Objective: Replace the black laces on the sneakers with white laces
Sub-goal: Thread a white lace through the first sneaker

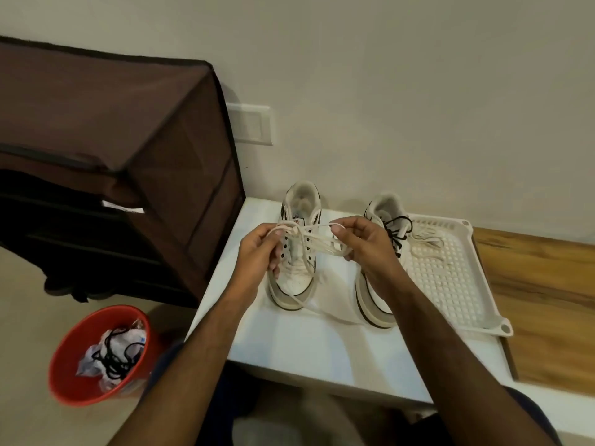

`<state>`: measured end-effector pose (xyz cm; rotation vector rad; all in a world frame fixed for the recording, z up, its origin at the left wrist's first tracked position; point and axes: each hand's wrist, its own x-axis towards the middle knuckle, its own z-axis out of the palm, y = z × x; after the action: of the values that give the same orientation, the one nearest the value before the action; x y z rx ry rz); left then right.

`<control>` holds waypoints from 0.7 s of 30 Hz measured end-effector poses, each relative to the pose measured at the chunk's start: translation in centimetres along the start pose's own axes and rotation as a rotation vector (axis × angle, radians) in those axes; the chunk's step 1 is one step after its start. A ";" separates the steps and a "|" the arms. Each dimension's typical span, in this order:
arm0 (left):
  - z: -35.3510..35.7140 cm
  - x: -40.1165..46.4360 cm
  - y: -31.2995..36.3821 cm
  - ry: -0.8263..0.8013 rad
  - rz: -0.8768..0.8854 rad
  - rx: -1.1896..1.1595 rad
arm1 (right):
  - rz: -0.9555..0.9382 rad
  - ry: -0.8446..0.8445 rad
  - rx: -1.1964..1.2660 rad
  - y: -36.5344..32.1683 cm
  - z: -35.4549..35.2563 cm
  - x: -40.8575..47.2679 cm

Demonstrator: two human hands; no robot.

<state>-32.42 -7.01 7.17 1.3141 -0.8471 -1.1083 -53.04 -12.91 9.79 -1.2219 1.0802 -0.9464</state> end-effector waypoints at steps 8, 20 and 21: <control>-0.6 1.9 -0.7 -0.046 0.044 -0.076 | -0.041 0.009 -0.263 0.1 -1.2 1.4; 0.5 1.6 -0.5 -0.183 0.102 -0.016 | -0.272 -0.060 -0.916 1.5 -2.1 1.7; 0.8 1.4 -0.4 -0.212 0.118 -0.018 | -0.257 -0.179 -0.834 1.4 -1.5 1.5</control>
<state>-32.82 -8.55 6.71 1.1298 -1.0550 -1.1724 -54.11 -14.51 8.17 -2.1224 1.2321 -0.5472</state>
